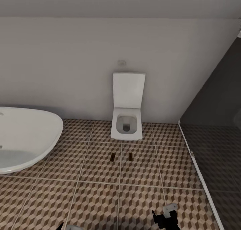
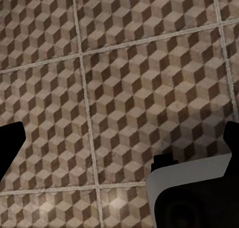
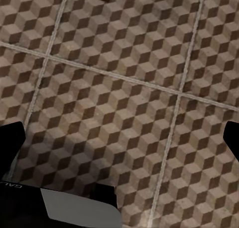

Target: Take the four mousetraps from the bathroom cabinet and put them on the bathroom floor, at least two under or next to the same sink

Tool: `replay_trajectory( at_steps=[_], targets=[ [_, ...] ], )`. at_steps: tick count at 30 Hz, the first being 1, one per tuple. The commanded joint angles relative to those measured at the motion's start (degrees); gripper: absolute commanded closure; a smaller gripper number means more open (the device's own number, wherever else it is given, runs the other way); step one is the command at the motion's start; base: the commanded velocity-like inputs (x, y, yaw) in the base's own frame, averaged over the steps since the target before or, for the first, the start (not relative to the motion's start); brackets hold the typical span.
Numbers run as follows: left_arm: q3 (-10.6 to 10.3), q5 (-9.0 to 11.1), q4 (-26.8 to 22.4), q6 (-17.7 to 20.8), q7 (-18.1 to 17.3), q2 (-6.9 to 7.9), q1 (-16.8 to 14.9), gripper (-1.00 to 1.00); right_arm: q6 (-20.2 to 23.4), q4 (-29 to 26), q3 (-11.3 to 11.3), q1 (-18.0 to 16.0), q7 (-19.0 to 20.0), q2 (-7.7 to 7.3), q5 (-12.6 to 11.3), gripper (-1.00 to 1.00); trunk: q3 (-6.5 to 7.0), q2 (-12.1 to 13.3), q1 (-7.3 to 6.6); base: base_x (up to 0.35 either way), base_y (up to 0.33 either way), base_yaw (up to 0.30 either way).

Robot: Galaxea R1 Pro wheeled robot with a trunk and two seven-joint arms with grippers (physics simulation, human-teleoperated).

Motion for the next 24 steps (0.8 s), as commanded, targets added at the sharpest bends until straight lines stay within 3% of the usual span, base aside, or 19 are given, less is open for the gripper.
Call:
replay_trajectory(
  at_steps=[1, 24],
  targets=[
    [-0.48, 0.2, 0.23, -0.26, 0.2, -0.07, -0.06, -1.0, -0.17, 0.03, 0.52, -0.03, -0.07, 0.0, -0.59, -1.0, 0.02, -0.09, 0.03, 0.0, 0.0, 0.0],
    [-0.48, 0.2, 0.23, -0.25, 0.2, -0.07, -0.06, -1.0, -0.17, 0.03, 0.52, -0.03, -0.07, 0.0, -0.59, -1.0, 2.15, -0.09, 0.03, 0.0, 0.0, 0.0]
  ],
)
